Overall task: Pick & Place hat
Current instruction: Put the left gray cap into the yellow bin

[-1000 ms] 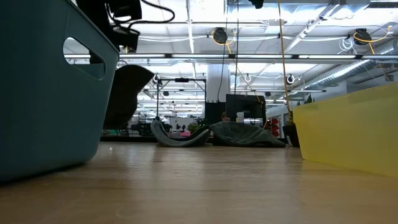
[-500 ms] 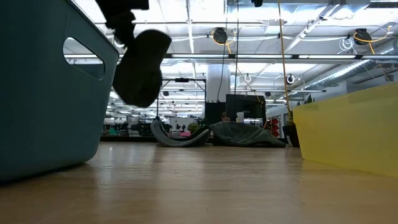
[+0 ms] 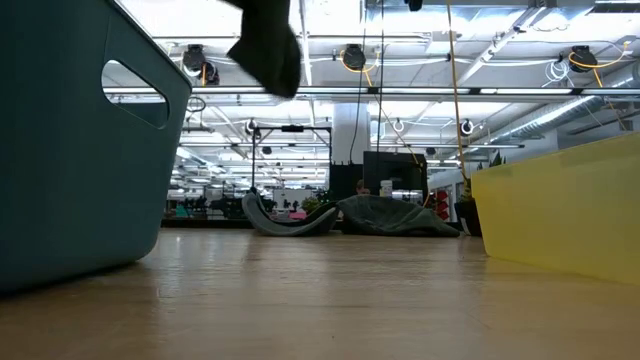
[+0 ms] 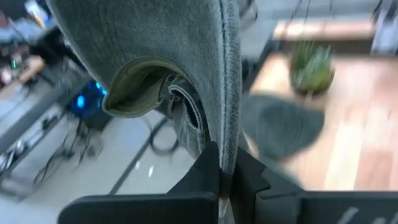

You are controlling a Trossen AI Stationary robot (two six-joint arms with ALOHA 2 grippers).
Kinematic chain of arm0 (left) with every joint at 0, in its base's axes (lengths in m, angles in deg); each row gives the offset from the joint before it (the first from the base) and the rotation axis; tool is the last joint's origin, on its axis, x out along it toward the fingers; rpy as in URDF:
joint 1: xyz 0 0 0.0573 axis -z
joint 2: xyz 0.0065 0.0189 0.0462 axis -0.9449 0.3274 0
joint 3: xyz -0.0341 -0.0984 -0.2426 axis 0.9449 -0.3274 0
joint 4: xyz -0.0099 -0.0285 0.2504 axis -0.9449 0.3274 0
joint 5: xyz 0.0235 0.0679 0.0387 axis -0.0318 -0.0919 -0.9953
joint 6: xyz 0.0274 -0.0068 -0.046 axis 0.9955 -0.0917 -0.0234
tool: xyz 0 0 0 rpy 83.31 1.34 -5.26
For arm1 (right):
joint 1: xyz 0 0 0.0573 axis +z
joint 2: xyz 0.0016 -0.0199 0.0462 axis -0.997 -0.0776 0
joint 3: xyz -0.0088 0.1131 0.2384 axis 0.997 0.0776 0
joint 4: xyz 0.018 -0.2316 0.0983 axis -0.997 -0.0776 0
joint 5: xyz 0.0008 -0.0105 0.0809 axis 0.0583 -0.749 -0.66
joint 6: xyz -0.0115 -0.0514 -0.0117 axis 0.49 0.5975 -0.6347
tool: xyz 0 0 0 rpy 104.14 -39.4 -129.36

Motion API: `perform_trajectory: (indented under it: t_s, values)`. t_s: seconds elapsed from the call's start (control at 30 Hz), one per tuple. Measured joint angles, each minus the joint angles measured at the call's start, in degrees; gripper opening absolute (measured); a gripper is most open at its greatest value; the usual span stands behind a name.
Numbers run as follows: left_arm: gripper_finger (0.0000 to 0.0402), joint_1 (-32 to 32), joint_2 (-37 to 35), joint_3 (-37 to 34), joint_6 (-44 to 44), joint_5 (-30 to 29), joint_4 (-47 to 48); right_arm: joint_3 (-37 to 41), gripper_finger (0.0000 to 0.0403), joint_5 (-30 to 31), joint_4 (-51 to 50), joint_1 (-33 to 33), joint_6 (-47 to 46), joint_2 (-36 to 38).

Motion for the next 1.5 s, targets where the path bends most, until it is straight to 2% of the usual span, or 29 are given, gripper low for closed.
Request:
perform_trajectory:
  t_s: [0.23, 0.53, 0.73, 1.0, 1.3, 1.5]
  values:
    - [0.0009, 0.0, 0.0, 5.0, 3.9, 4.1, -10.1, 0.0, 0.0394, 0.1, 1.7, -0.2, -2.8, 0.0]
    - [0.0009, 0.0, 0.0, 8.9, 6.8, 12.1, -21.2, 0.0, 0.0394, 0.1, 1.7, -0.2, -5.3, 0.0]
    - [0.0009, 0.0, 0.0, 9.3, 7.0, 18.1, -28.9, 0.0, 0.0394, 0.1, 5.3, -0.2, -6.8, 0.0]
    - [0.0009, 0.2, 0.0, 9.3, 5.2, 24.4, -33.5, 0.0, 0.0394, 0.1, 12.7, -0.2, -8.8, -0.1]
    - [0.0009, 2.9, 0.4, 9.3, 4.7, 25.6, -35.5, 0.0, 0.0394, 0.2, 20.1, 0.0, -8.9, -2.5]
    - [0.0009, 3.8, 1.5, 9.3, 4.2, 25.5, -35.4, 0.0, 0.0394, -0.6, 28.8, 0.0, -13.7, -5.2]
